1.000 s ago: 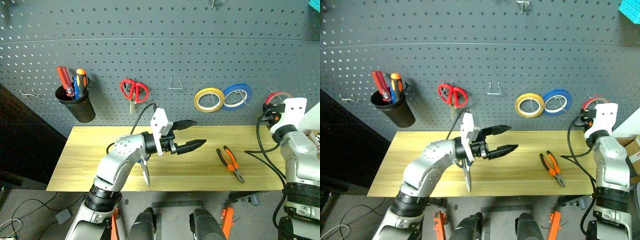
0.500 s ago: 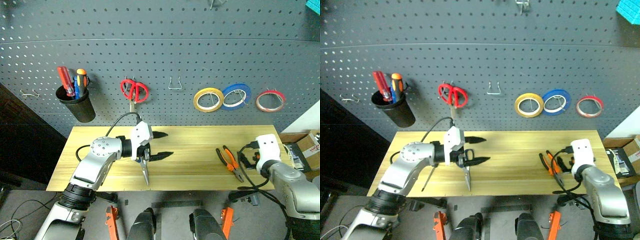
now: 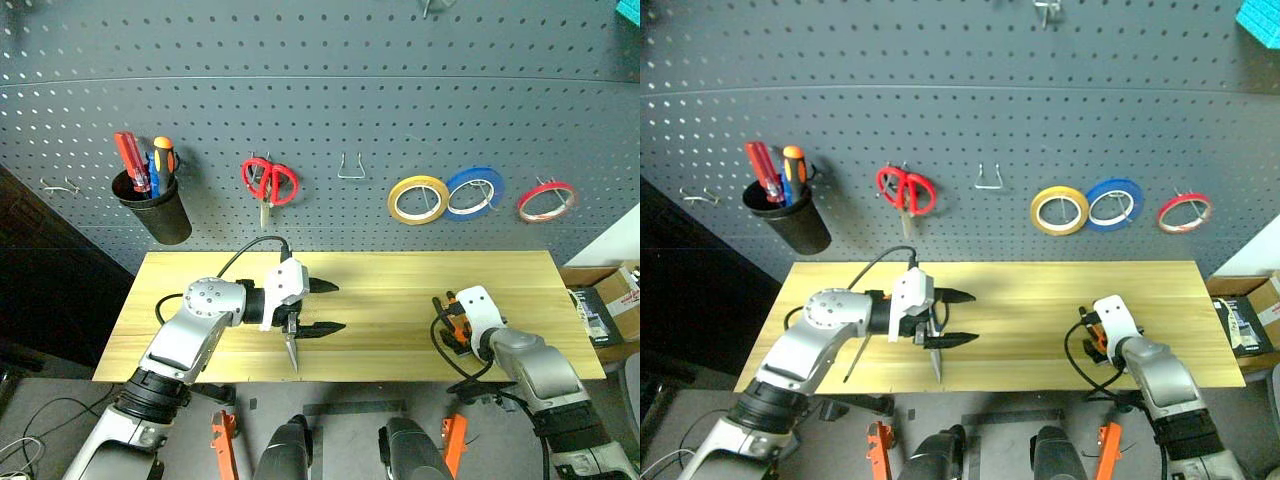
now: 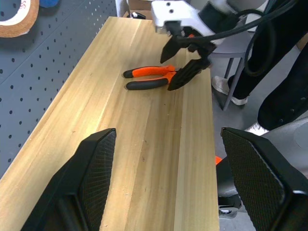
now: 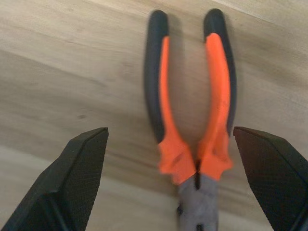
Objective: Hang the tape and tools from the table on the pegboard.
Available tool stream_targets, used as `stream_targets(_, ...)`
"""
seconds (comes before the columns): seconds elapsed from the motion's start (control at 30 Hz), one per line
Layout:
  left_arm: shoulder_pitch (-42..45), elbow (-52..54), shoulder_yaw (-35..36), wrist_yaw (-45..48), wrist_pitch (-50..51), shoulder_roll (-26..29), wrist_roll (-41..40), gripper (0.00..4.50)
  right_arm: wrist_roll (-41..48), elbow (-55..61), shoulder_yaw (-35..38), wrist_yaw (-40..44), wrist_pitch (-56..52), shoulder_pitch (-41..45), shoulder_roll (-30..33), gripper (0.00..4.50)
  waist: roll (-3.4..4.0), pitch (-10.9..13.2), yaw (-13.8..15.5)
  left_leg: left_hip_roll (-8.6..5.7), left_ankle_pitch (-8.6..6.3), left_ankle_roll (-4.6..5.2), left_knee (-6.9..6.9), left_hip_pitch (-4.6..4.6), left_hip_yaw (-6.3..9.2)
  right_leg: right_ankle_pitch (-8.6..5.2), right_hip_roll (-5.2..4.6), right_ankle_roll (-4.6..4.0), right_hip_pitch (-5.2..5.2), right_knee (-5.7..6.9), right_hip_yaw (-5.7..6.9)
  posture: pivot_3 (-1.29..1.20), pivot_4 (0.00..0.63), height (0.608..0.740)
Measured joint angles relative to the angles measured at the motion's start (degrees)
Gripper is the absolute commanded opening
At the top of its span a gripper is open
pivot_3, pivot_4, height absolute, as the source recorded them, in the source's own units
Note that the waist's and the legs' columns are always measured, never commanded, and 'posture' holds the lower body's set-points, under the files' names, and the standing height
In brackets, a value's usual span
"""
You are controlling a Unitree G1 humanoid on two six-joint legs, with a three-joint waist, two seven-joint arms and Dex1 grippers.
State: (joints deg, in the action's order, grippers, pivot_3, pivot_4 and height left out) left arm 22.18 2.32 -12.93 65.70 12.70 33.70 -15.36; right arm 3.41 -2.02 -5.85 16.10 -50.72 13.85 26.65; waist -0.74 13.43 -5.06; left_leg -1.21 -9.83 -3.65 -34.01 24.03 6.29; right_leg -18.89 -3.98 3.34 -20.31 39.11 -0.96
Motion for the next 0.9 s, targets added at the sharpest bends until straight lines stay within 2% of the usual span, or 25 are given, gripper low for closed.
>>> stream_targets(0.2, -0.45, 0.05, -0.22, -0.68, 0.01, -0.26, 0.21, 3.70, -0.39, -10.17, 0.16, 2.02, 2.51, 5.71, -0.27, 4.46, 0.00, 0.00, -0.07, 0.01, 0.00, 0.00, -0.02, -0.02, 0.00, 0.01, 0.01, 0.01, 0.02, 0.02, 0.00, -0.12, 0.199, 0.740)
stream_targets(0.43, -0.96, 0.05, -0.23, -1.36, -0.01, -0.22, 0.76, 3.70, 0.69, -15.38, 1.40, 5.55, 1.86, 8.94, -0.24, 4.46, 0.00, 0.00, -0.06, 0.00, 0.00, 0.00, -0.02, -0.02, 0.00, 0.02, 0.00, 0.02, 0.03, 0.02, 0.01, -0.12, 0.196, 0.740)
stream_targets(0.47, -1.19, 0.05, -0.23, -1.37, -0.08, -0.18, 0.92, 3.70, 0.83, -16.11, 1.84, 6.18, 1.49, 9.39, -0.25, 4.08, 0.00, 0.00, -0.08, 0.00, 0.00, 0.00, -0.02, -0.02, 0.00, 0.02, 0.00, 0.02, 0.03, 0.02, 0.00, -0.12, 0.195, 0.740)
stream_targets(0.5, -1.33, 0.05, -0.23, -1.38, -0.16, -0.15, 1.03, 3.70, 1.13, -16.52, 2.31, 6.48, 1.30, 9.51, -0.24, 3.94, 0.00, 0.00, -0.04, 0.00, 0.00, 0.00, -0.02, -0.01, 0.00, 0.02, 0.00, 0.02, 0.03, 0.02, 0.01, -0.12, 0.195, 0.740)
stream_targets(0.6, -1.59, 0.05, -0.21, -1.60, -0.21, -0.11, 1.07, 3.70, 1.18, -16.98, 2.47, 6.96, 1.23, 9.74, -0.15, 3.01, -0.01, -0.01, -0.02, 0.00, 0.00, 0.00, -0.02, -0.02, 0.00, 0.02, 0.00, 0.02, 0.03, 0.02, 0.00, -0.11, 0.192, 0.740)
stream_targets(0.63, -1.66, 0.05, -0.16, -1.90, -0.20, -0.14, 1.05, 3.70, 1.08, -16.97, 2.41, 7.06, 1.38, 9.73, -0.12, 2.82, -0.01, -0.01, -0.03, 0.00, 0.00, 0.00, -0.03, -0.02, 0.00, 0.02, 0.00, 0.02, 0.03, 0.03, 0.00, -0.11, 0.192, 0.740)
stream_targets(0.77, -2.48, 0.12, 1.92, -3.91, 0.41, -1.41, -0.38, 3.70, -0.17, -15.13, 1.60, 6.40, 2.34, 9.12, -0.23, 2.82, 0.00, 0.00, -0.12, 0.00, 0.00, 0.00, -0.03, 0.00, -0.01, 0.03, 0.00, 0.02, -0.01, 0.05, -0.01, -0.12, 0.191, 0.740)
stream_targets(0.9, -7.42, 4.68, 7.13, -4.34, 4.36, -0.55, -6.25, 3.70, 0.38, -4.29, 2.87, 4.21, 1.93, 7.79, -3.19, 2.82, 0.00, 0.00, -0.85, 0.03, 0.00, -0.01, -0.02, 0.14, -0.04, 0.02, 0.00, 0.02, -0.33, 0.38, -0.08, -0.10, 0.192, 0.740)
